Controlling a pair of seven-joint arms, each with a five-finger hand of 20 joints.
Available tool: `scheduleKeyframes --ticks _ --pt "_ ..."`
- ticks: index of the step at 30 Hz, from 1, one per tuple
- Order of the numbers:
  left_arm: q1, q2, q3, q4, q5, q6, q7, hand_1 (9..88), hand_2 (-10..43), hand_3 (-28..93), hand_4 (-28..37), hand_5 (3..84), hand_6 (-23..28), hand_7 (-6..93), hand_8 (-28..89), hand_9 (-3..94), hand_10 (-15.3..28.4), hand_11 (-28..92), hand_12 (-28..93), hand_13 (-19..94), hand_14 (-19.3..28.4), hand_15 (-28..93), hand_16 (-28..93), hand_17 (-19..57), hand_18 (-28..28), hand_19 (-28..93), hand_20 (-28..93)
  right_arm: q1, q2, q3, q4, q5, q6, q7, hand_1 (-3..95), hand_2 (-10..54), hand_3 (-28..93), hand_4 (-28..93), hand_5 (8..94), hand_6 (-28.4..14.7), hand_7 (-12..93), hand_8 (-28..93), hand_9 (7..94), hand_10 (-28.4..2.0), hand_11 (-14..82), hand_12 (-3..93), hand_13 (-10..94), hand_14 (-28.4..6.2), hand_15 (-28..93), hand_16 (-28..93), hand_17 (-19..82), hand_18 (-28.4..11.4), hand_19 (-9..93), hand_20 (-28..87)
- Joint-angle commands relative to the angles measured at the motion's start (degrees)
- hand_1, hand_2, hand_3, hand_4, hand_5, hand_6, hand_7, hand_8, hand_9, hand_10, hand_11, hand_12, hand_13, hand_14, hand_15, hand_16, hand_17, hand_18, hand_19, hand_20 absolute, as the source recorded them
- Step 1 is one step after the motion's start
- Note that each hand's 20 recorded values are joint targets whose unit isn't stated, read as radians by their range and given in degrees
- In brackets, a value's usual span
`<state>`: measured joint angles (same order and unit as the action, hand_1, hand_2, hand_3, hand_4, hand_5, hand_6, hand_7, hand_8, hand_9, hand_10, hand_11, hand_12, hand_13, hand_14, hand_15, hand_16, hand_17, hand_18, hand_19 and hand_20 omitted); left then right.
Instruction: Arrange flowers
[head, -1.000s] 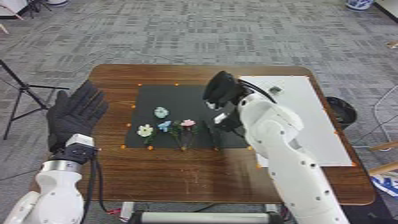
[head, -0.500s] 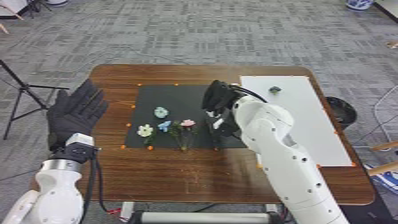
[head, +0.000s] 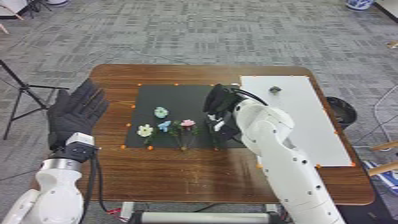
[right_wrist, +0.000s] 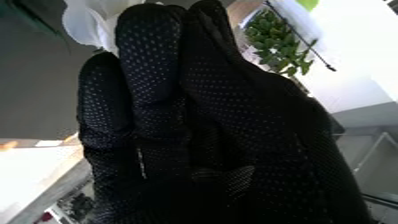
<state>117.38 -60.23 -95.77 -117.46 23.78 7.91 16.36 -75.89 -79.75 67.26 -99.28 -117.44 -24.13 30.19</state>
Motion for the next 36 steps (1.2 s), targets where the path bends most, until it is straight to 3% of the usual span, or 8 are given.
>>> scheduleKeyframes --ticks 1,8,10,15,24,36 --pt "0.27 -0.23 -0.02 -0.16 0.48 -0.13 -0.16 25.9 14.1 67 -28.3 43.1 7.7 8.1 -8 30.8 13.0 16 7 23 13.5 18 -3 -6.6 13.6 33 8 -0.12 -1.21 0.39 0.75 1.27 -0.22 1.81 66.7 -9.5 70 -27 69.9 -2.1 32 3 77.9 -8.6 16.3 48.6 77 -0.5 36 52 44 -13.4 85 19" --pt "0.3 -0.17 -0.07 -0.2 0.27 0.05 0.0 26.2 14.1 67 -28.3 43.9 6.8 9.0 -8 31.2 12.7 16 8 23 13.6 19 -3 -6.7 13.6 33 8 -0.5 -1.04 0.7 0.59 -0.27 -0.83 1.28 65.0 -9.5 71 -26 68.2 -2.0 33 1 77.3 -8.5 13.2 43.5 75 -1.7 44 49 42 -17.0 82 30" --pt "0.23 -0.23 -0.1 -0.18 0.73 0.2 -0.23 26.3 14.1 67 -28.3 44.0 6.8 9.1 -9 31.4 12.6 17 8 23 13.6 19 -3 -6.7 13.6 33 8 -0.59 -0.97 0.98 0.53 -0.09 -1.46 1.04 64.1 -9.5 71 -27 67.9 -2.1 31 0 77.0 -8.5 11.9 41.8 74 -2.0 46 49 42 -17.7 81 32" --pt "0.05 -0.26 0.11 -0.06 0.52 0.47 0.03 26.5 14.4 67 -28.3 45.0 6.3 9.5 -9 32.4 12.4 17 8 24 13.7 20 -3 -6.7 13.7 34 8 -0.56 -1.17 1.25 0.68 -0.29 -2.06 1.52 62.0 -9.5 70 -26 66.7 -1.5 23 -2 75.8 -7.7 6.5 34.1 74 -2.9 50 45 42 -18.3 83 38" --pt "0.2 -0.34 0.08 -0.03 0.35 0.39 -0.01 26.3 14.6 67 -28.3 45.0 6.5 9.7 -9 32.9 12.4 17 8 24 13.7 20 -3 -6.6 13.8 34 8 -0.72 -1.3 1.76 0.47 0.07 -1.31 2.31 59.2 -9.5 72 -26 63.2 -0.3 18 -13 67.1 -8.9 13.8 18.3 74 -2.8 53 41 43 -18.3 85 38" --pt "0.28 -0.48 0.06 0.0 0.42 0.43 -0.19 26.2 14.7 67 -28.3 44.9 6.8 9.6 -9 32.8 12.4 16 8 24 13.7 20 -3 -6.7 13.9 34 8 -1.11 -0.77 3.02 -1.02 -0.34 1.6 1.83 53.8 -9.5 75 -26 56.8 -1.0 15 -12 57.7 -9.0 10.1 11.8 77 -3.1 59 36 47 -17.1 90 36"
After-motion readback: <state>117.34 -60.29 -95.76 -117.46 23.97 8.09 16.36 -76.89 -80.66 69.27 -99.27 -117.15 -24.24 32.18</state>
